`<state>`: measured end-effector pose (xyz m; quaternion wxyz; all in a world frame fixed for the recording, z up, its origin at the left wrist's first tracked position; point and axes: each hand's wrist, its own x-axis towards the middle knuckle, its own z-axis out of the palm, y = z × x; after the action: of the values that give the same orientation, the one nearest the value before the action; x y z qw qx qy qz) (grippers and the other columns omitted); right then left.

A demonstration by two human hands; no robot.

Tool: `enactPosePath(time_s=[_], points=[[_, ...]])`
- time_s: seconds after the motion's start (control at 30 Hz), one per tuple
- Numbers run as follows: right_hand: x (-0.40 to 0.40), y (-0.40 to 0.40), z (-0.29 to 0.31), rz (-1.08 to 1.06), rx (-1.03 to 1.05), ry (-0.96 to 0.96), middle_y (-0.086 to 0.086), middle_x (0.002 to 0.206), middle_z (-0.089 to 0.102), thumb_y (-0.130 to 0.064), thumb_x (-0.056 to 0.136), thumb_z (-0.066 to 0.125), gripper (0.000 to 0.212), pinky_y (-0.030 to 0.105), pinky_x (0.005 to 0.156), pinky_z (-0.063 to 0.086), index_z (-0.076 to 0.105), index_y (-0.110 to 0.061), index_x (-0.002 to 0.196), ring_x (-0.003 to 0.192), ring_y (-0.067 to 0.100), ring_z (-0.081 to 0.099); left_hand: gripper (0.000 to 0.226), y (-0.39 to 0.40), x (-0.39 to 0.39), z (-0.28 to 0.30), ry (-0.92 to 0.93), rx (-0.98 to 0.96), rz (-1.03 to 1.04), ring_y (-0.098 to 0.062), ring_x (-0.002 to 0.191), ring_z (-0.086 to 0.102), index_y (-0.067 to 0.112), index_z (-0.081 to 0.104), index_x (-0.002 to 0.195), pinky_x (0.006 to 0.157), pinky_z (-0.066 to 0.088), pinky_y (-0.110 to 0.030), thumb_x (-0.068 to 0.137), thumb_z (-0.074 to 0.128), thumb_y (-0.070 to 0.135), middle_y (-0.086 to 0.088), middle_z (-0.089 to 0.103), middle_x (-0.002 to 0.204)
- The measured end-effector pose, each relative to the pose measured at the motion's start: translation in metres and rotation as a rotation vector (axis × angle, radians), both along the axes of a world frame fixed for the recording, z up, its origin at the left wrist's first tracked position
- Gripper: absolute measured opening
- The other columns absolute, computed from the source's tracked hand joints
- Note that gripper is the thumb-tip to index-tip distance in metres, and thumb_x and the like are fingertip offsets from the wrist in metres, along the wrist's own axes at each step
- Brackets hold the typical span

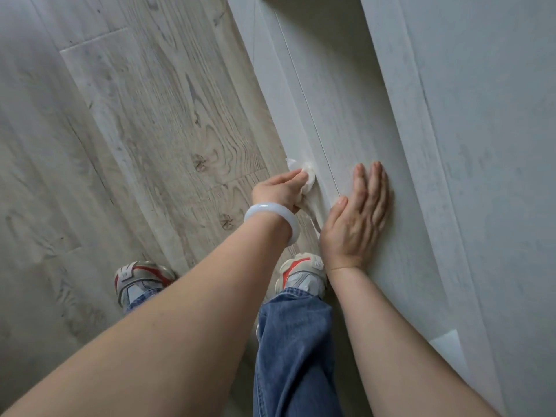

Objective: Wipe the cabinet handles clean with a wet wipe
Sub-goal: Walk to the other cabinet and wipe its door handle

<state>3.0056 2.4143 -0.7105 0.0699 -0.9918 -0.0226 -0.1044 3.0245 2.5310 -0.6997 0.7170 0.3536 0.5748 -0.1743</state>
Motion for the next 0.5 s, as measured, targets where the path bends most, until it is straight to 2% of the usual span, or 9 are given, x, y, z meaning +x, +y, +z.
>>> enactPosePath(time_s=[0.07,0.1,0.13,0.2,0.27,0.4,0.5], points=[[0.000,0.000,-0.001,-0.012,-0.017,0.014,0.024,0.132,0.055,-0.017,0.094,0.037,0.044,0.024,0.116,0.009,0.055,0.000,0.129,0.126,0.029,0.038,0.016,-0.010,-0.006,0.001,0.032,0.029,0.093,-0.017,0.068,0.060,0.008,0.071,0.098,0.074,0.054,-0.029,0.083,0.072,0.007,-0.005,0.065,0.074],[0.000,0.000,-0.001,-0.014,-0.019,0.016,0.024,0.131,0.055,-0.018,0.093,0.037,0.043,0.025,0.115,0.010,0.056,0.000,0.128,0.125,0.029,0.038,0.012,-0.016,-0.012,0.001,0.062,0.043,0.132,-0.016,0.066,0.059,0.009,0.071,0.094,0.073,0.054,-0.029,0.082,0.073,0.007,-0.004,0.065,0.072],[0.000,0.001,-0.001,-0.013,-0.018,0.013,0.025,0.129,0.056,-0.017,0.093,0.038,0.043,0.026,0.115,0.011,0.056,0.001,0.127,0.124,0.030,0.039,0.007,-0.023,-0.019,0.000,0.099,0.047,0.161,-0.017,0.067,0.059,0.010,0.070,0.086,0.074,0.054,-0.031,0.081,0.074,0.007,-0.004,0.065,0.071],[0.001,0.000,0.000,-0.002,-0.021,-0.007,0.025,0.126,0.059,-0.015,0.091,0.041,0.041,0.023,0.115,0.009,0.058,0.001,0.125,0.121,0.029,0.039,0.015,-0.039,-0.035,-0.001,0.157,0.030,0.161,-0.022,0.069,0.060,0.014,0.066,0.072,0.081,0.055,-0.039,0.079,0.075,0.005,-0.006,0.065,0.068],[0.001,0.000,0.002,0.001,-0.022,-0.023,0.025,0.125,0.059,-0.013,0.089,0.044,0.040,0.018,0.115,0.003,0.059,0.002,0.123,0.121,0.026,0.037,0.020,-0.047,-0.046,0.001,0.180,0.036,0.104,-0.023,0.068,0.058,0.015,0.063,0.066,0.081,0.056,-0.045,0.078,0.076,0.005,-0.007,0.063,0.064],[0.002,0.001,0.000,0.009,0.012,-0.010,0.024,0.129,0.057,-0.013,0.089,0.045,0.042,0.016,0.114,-0.002,0.057,0.001,0.127,0.123,0.025,0.035,0.028,-0.034,-0.034,-0.005,0.078,0.140,0.044,-0.022,0.069,0.057,0.014,0.056,0.063,0.081,0.055,-0.046,0.077,0.075,0.001,-0.005,0.058,0.062],[0.001,-0.001,0.000,0.022,0.063,-0.004,0.021,0.133,0.055,-0.010,0.090,0.047,0.042,0.012,0.114,-0.004,0.054,-0.001,0.130,0.127,0.023,0.033,0.027,-0.028,-0.026,-0.009,0.022,0.212,0.068,-0.021,0.067,0.057,0.015,0.056,0.062,0.079,0.056,-0.044,0.077,0.077,0.006,-0.003,0.058,0.062]])
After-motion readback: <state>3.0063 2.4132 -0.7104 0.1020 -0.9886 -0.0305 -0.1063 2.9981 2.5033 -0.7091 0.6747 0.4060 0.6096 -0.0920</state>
